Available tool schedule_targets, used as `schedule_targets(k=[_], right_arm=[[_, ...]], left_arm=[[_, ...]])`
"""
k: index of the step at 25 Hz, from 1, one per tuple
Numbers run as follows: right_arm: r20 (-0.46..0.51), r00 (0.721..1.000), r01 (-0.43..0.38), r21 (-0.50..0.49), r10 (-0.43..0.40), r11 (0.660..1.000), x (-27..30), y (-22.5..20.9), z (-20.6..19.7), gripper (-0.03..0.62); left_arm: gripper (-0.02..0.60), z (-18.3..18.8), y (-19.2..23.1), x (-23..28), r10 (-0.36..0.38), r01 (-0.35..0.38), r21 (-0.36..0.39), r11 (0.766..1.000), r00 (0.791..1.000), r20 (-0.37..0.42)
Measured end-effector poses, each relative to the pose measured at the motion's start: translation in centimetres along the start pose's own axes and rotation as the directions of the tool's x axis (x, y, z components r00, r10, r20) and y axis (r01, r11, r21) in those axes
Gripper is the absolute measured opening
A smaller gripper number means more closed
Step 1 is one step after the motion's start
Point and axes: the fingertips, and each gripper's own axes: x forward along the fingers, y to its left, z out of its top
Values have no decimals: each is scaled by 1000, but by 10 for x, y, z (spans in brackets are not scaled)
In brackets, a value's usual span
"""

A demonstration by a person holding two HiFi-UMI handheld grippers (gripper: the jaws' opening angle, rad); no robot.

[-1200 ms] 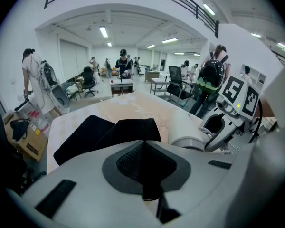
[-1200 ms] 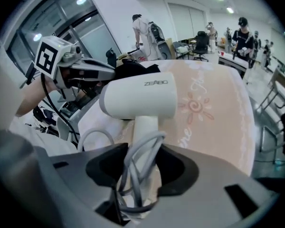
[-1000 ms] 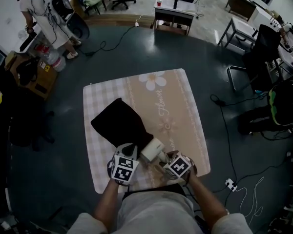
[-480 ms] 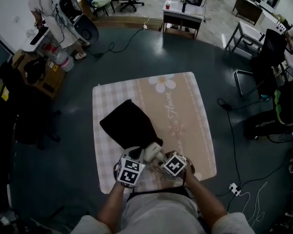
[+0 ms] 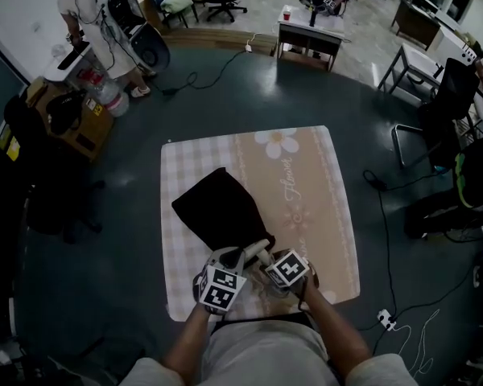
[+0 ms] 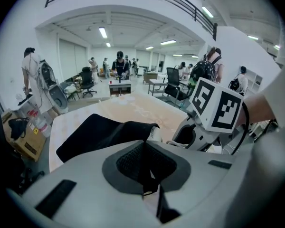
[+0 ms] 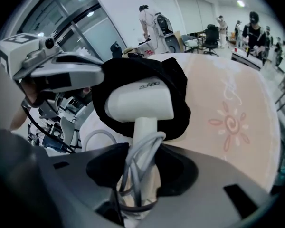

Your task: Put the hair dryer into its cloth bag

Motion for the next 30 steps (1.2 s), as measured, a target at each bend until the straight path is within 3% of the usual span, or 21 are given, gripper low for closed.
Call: schedule_targets(k=[10,30], right_arm=[[67,998,-19,55,16,998,7,-3,32,190],[93,994,-72,116,61,991,14,-17,57,190]], left_arm=[[15,-5,0,-2,0,0,-14,1000,1000,6],[15,-8,-6,0,-47,47,31,998,999,0]])
